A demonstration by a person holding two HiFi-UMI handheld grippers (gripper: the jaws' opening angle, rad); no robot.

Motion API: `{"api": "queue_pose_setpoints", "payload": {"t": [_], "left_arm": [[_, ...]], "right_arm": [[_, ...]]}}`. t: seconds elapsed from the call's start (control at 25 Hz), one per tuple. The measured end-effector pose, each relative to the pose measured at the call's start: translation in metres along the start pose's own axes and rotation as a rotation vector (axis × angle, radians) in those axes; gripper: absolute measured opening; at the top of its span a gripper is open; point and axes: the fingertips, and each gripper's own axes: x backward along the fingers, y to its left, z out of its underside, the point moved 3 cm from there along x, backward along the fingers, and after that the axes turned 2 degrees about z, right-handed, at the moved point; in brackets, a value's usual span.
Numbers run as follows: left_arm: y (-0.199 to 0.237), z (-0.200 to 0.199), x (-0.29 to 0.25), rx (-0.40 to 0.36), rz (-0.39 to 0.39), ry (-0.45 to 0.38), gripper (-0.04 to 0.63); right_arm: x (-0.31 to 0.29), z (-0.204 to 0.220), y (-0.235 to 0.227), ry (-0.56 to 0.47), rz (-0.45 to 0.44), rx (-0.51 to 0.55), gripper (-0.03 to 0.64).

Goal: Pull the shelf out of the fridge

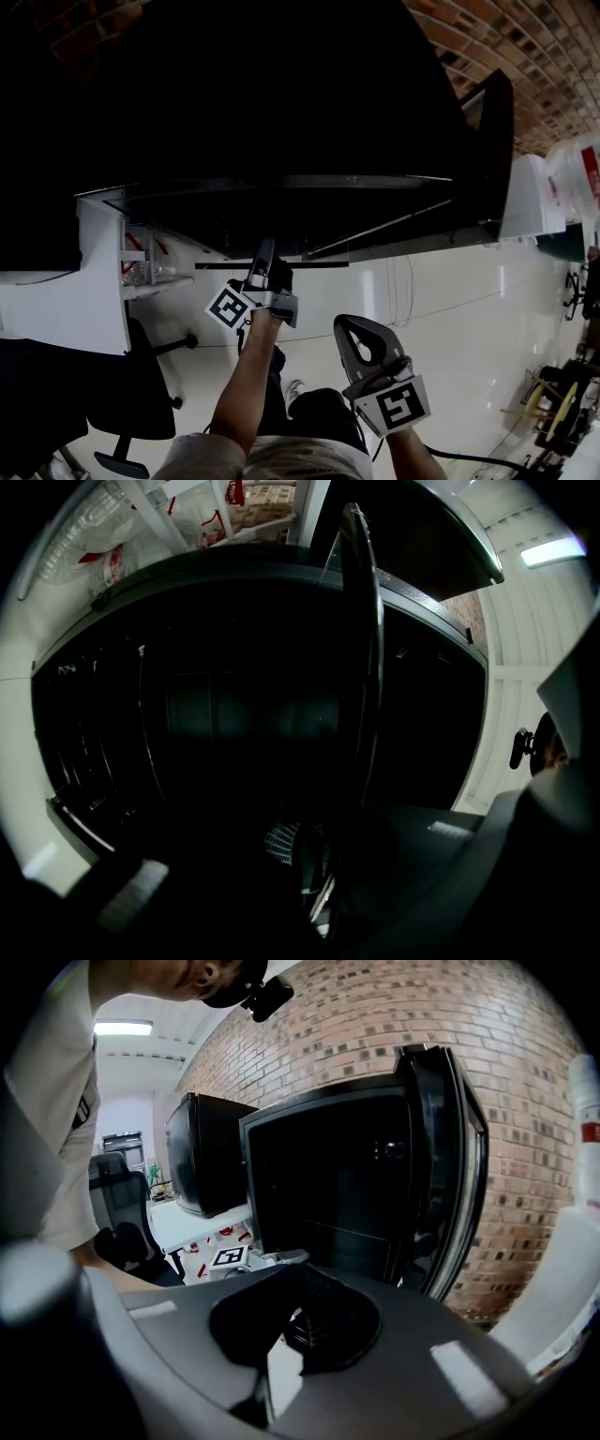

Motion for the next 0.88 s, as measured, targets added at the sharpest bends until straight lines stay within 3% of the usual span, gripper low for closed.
{"api": "queue_pose_setpoints", "payload": {"t": [0.4,0.88], "left_arm": [[-0.046,0.016,0.041,-0.036,0.012,0.032,0.008],[-0.118,0.036,0.088,-0.051,0.088,0.035,0.008]], "right_arm": [[0.036,-0.01,0.015,-0.05,-0.027,0.0,0.005],[0.098,-0.016,0.033,-0.134,-0.015,-0.004,0.005]]}}
